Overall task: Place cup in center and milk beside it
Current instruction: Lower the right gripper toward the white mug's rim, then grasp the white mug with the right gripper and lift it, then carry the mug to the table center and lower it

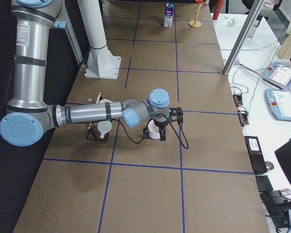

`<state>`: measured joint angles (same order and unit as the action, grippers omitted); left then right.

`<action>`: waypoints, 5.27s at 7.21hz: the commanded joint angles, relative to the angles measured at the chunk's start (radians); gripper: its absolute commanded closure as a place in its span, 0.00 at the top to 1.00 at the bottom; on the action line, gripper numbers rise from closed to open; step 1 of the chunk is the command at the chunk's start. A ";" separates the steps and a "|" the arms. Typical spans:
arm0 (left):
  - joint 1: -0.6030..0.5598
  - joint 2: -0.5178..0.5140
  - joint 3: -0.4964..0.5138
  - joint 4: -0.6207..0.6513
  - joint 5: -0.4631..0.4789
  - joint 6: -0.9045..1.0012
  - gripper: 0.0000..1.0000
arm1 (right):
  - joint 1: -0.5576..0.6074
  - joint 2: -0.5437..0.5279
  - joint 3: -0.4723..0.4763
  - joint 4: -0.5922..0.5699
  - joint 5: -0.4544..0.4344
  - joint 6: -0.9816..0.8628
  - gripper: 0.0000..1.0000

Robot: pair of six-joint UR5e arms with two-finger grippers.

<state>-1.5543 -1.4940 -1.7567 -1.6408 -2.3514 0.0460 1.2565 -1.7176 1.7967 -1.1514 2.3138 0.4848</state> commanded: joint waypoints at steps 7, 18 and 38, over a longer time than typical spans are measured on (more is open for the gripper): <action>-0.001 0.008 0.003 -0.005 -0.002 0.003 1.00 | -0.178 0.015 -0.069 0.044 -0.094 0.044 1.00; -0.001 0.008 0.005 -0.007 -0.002 0.003 1.00 | -0.212 0.061 -0.117 0.042 -0.117 0.043 0.03; -0.001 0.011 0.002 -0.005 -0.005 0.003 1.00 | -0.640 0.955 -0.407 -0.353 -0.418 0.954 0.00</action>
<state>-1.5555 -1.4833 -1.7551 -1.6459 -2.3562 0.0491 0.6201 -0.7674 1.3967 -1.5037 1.9022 1.4391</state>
